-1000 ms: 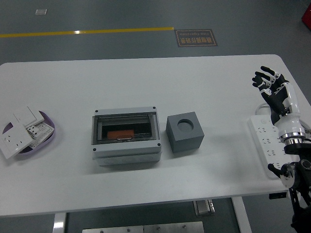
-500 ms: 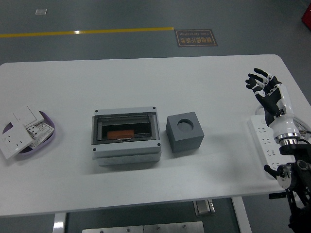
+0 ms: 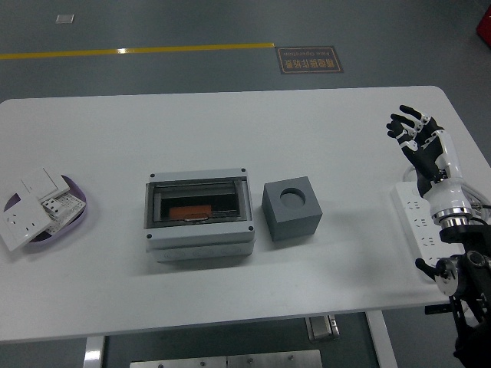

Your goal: Pick up the cylinder from the cube,place it in the box,flap close box

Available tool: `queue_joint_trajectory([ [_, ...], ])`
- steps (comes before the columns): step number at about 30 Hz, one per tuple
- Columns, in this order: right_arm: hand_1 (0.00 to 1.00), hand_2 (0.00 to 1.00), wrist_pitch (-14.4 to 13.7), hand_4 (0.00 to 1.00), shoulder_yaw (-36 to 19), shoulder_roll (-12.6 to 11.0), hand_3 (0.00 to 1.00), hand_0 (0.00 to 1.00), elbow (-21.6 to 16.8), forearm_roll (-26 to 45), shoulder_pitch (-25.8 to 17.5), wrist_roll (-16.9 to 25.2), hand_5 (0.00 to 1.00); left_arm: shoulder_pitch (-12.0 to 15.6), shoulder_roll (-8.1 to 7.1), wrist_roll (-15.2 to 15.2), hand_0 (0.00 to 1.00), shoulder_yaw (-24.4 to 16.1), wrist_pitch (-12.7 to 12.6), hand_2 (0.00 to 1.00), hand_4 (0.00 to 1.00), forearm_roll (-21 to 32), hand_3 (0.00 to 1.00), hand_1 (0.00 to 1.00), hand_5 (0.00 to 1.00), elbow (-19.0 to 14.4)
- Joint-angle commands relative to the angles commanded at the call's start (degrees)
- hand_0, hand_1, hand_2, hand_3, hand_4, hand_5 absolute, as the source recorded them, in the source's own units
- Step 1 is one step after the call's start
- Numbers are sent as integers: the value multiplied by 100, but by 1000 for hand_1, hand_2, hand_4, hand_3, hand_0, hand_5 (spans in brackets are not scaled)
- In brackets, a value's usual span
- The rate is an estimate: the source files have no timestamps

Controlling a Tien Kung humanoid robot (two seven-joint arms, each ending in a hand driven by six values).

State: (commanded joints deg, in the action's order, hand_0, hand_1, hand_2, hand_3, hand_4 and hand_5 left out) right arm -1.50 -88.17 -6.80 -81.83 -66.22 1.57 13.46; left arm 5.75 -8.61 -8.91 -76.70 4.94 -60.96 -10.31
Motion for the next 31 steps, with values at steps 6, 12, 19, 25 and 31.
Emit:
queue_joint_trajectory([
  [6,668,706,31,846,414,31,731,725,8,122,119,23,321,-5,23,-50,637,-4,9,658,750,-98,698,671,314,0],
  [12,669,705,31,846,798,42,723,724,1,132,239,21,321,-73,-8,-23,637,102,26,657,750,-108,698,671,313,0],
  [19,668,705,9,847,1145,-5,708,723,-30,-52,315,-20,322,-111,16,-2,637,180,40,656,750,-88,698,671,313,0],
  [25,667,693,30,850,1262,-13,683,717,35,-544,297,-117,329,-100,61,-46,637,127,36,656,749,-138,698,671,313,0],
  [31,667,693,-26,850,1343,-38,683,717,136,-639,324,0,329,-104,71,-84,637,49,28,656,749,-210,698,671,313,0],
])
